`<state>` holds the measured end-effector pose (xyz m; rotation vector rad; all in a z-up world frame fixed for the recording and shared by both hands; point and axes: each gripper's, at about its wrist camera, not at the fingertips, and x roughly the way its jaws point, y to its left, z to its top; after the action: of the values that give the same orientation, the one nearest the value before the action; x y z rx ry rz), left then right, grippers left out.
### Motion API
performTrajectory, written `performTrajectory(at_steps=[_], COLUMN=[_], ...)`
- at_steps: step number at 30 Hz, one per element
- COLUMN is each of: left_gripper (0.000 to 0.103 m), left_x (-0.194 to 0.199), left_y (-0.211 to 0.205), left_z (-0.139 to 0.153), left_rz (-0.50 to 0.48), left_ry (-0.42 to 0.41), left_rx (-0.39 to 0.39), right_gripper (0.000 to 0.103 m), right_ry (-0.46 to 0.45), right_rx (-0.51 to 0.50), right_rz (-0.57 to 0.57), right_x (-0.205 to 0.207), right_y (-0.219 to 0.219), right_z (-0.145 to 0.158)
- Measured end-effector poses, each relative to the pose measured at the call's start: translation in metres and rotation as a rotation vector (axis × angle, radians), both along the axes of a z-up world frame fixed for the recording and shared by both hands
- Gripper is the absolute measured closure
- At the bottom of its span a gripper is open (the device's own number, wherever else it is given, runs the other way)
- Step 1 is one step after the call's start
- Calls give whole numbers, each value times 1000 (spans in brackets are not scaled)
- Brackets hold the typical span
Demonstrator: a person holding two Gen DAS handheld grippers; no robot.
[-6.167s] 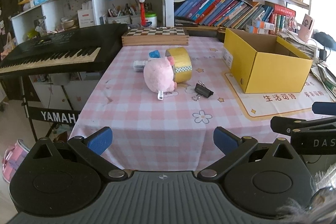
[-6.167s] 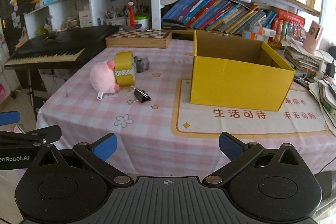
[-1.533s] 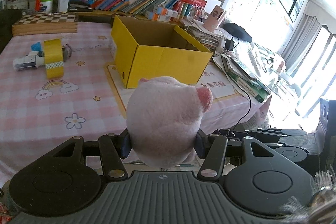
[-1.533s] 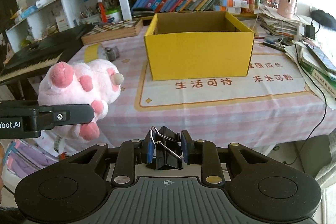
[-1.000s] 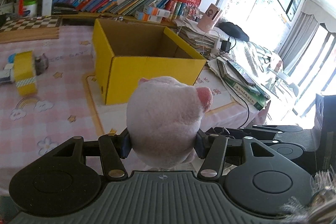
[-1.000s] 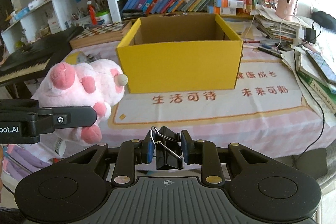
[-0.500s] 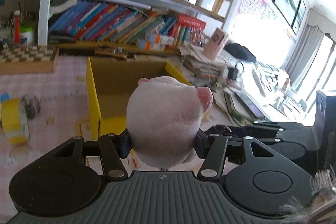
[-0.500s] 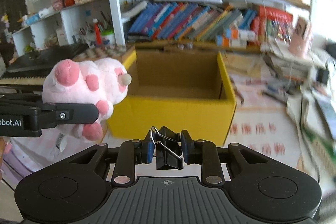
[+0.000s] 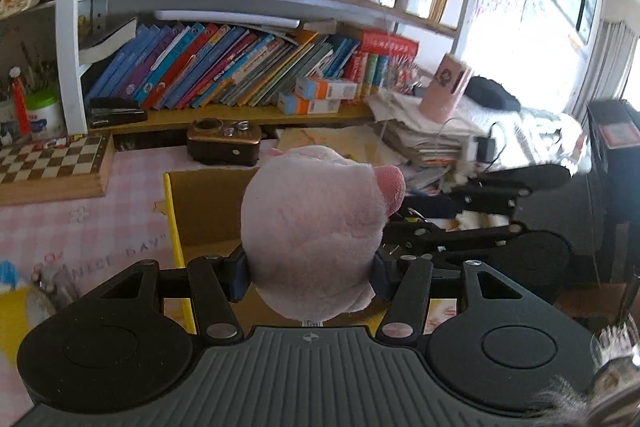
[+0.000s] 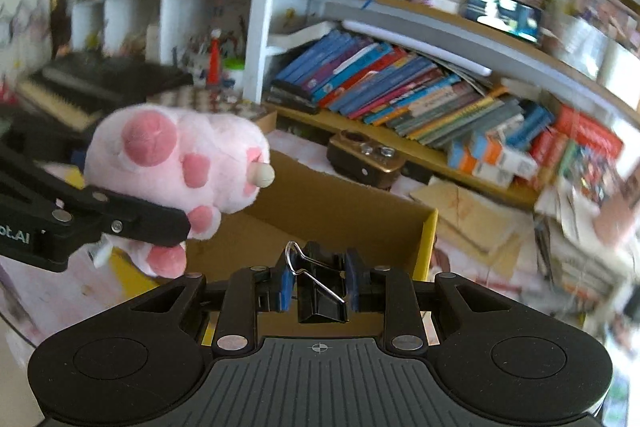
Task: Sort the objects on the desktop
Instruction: 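Lower both grippers into the yellow box and open them, releasing pig and clip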
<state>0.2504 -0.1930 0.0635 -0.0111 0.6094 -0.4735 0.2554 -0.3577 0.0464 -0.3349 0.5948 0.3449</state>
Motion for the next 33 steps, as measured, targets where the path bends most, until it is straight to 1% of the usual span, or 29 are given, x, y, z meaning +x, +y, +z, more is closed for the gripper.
performTrajectory(at_steps=[4,6,11,13,16,19,24,29,31,33], left_gripper=[50,50,50,50,50,50,50,48,48,46], left_x=[36,54,91,100,107,112,115,114,112,109], left_y=[-15,-20,-31,-35,-42,-47,-53,-55,-55,-55], left_z=[-11,-20,-46,-56,-63,-69,-80,-81,-80,-78], left_rz=[-15,-17,-30,-22,-25,-30,-34,-37,-33,-23], left_ry=[47,87,224,250,248,272,311,312,300,275], left_rx=[73,104,171,214,280,310,353,367,367,354], right_gripper=[77,77,77,77,77,77,77,77,75,68], right_ry=[52,79,162,188,232,278,330,318,299,282], right_rx=[-109,-172,-319,-370,-421,-481,-507,-535,-537,-534], right_rz=[76,123,256,305,365,415,457,485,485,484], right_x=[37,50,77,85,94,98,98,90,88,85], right_y=[6,12,28,33,42,48,47,50,50,49], right_z=[-18,-29,-55,-64,-77,-88,-95,-98,-96,-95])
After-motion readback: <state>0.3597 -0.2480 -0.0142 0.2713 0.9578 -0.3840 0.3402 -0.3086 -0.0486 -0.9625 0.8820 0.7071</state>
